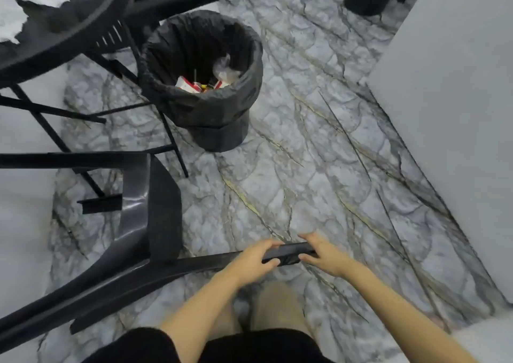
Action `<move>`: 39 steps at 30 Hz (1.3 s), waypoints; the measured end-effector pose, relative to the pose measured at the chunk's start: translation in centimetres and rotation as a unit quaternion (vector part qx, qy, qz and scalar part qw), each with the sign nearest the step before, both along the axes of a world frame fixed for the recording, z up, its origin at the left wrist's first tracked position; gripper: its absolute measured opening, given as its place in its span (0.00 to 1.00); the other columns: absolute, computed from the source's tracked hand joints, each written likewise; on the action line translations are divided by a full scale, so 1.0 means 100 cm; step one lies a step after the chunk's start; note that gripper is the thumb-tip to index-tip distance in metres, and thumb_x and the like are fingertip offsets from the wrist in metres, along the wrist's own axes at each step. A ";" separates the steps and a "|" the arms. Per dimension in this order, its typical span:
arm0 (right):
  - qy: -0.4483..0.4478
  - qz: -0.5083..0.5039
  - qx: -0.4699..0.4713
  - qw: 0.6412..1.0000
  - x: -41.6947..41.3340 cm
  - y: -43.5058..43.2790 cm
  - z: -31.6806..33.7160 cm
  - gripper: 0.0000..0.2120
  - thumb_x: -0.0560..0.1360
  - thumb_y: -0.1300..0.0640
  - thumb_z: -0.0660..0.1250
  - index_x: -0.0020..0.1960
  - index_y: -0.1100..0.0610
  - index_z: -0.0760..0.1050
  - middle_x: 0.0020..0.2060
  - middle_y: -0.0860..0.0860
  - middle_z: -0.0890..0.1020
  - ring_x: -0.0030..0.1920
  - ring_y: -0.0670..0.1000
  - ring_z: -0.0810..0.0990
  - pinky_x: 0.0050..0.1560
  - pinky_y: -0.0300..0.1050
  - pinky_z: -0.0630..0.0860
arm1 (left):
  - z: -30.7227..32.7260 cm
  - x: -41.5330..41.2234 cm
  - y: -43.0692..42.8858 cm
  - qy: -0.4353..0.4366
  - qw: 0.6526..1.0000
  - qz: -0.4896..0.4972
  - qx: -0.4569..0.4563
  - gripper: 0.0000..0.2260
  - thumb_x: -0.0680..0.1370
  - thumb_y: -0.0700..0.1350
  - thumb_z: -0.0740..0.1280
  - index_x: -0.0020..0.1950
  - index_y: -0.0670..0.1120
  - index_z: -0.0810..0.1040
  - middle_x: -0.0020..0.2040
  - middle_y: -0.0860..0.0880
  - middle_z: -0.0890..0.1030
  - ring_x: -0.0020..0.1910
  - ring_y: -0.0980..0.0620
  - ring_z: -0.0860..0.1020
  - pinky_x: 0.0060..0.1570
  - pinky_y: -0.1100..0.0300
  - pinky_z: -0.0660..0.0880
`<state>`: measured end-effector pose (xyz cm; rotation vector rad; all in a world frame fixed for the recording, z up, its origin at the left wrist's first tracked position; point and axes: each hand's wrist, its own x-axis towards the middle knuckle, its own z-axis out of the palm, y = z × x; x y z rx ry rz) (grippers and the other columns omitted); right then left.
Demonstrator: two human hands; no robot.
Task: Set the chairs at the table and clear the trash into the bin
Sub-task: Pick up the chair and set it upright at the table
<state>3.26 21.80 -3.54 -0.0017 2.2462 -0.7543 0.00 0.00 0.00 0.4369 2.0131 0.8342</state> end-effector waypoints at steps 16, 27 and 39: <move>0.168 -0.169 -0.169 0.956 0.021 0.009 -0.116 0.22 0.71 0.37 0.61 0.60 0.48 0.74 0.54 0.46 0.78 0.56 0.40 0.75 0.56 0.28 0.68 | -0.130 0.001 0.038 0.173 0.982 -0.063 -0.043 0.22 0.78 0.57 0.58 0.72 0.59 0.61 0.69 0.59 0.71 0.68 0.58 0.69 0.63 0.61 0.64; 0.174 -0.216 -0.165 0.946 0.026 0.004 -0.114 0.13 0.68 0.41 0.64 0.51 0.44 0.72 0.48 0.54 0.79 0.50 0.44 0.75 0.50 0.33 0.70 | -0.118 0.008 0.041 0.148 0.988 0.039 -0.031 0.18 0.76 0.55 0.64 0.66 0.60 0.72 0.61 0.59 0.78 0.58 0.56 0.77 0.52 0.62 0.71; 0.194 -0.210 -0.142 0.948 0.031 0.032 0.055 0.10 0.69 0.51 0.69 0.50 0.48 0.73 0.43 0.49 0.78 0.45 0.36 0.75 0.45 0.29 0.69 | 0.026 0.018 0.064 0.086 0.985 0.126 0.085 0.16 0.74 0.51 0.69 0.62 0.54 0.77 0.57 0.53 0.82 0.53 0.56 0.81 0.53 0.62 0.76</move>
